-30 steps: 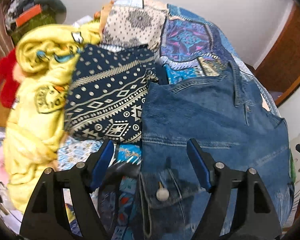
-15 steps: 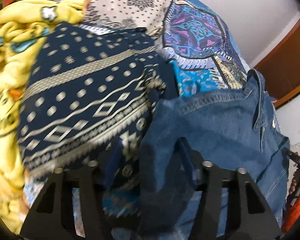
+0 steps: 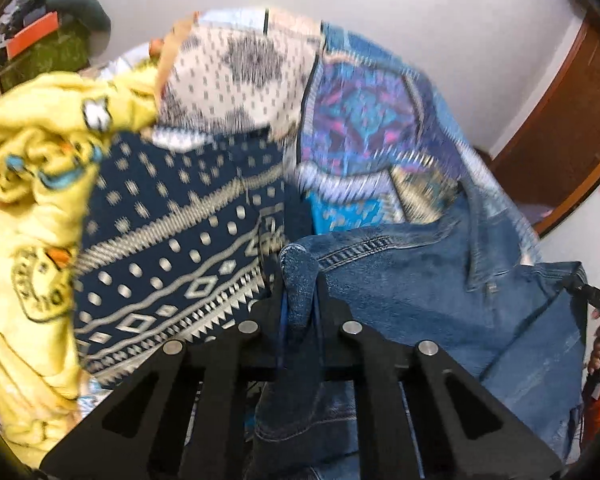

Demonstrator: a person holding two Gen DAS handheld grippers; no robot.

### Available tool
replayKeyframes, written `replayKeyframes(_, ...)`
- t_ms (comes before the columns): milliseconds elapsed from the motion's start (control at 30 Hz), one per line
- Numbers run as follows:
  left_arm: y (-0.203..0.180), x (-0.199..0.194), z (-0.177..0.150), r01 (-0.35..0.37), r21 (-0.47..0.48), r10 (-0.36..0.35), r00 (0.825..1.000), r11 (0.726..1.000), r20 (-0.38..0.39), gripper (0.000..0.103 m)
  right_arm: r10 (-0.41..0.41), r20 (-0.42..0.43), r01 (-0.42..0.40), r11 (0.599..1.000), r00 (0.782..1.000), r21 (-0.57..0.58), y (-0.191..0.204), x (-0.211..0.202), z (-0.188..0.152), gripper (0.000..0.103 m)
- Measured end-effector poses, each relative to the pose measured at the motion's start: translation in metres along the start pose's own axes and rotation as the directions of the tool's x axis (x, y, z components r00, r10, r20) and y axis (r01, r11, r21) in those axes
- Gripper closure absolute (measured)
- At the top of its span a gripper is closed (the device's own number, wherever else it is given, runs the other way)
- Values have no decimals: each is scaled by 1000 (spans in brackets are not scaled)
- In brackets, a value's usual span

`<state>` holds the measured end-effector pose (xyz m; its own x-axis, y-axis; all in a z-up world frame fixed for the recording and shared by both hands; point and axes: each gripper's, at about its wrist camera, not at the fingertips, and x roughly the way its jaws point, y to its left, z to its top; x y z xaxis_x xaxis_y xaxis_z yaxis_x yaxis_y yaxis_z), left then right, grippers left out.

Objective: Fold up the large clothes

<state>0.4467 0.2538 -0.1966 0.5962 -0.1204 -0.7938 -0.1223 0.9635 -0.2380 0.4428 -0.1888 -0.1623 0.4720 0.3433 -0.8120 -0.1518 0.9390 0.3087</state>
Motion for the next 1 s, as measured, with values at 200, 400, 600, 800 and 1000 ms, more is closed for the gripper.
replayKeyframes(200,8,-35,15,-57,4,56,996,998,74,93,12,83,-1,992,996,-124,41,-16,32,89)
replayKeyframes(400,33,-15,24,-159,-21,160,986,987,46,93,-3,89,18,987,996,-162,61,13,50,89)
replayKeyframes(600,54,32,16,-177,-63,174,984,982,-41,92,-76,9,76,985,997,-154,48,69,50,88)
replayKeyframes(800,56,61,9,-215,-40,211,973,976,-91,89,-101,-51,94,986,994,-135,26,97,36,82)
replayKeyframes(1000,42,50,5,-274,29,276,956,961,-102,66,-195,-37,187,970,980,-156,30,84,32,58)
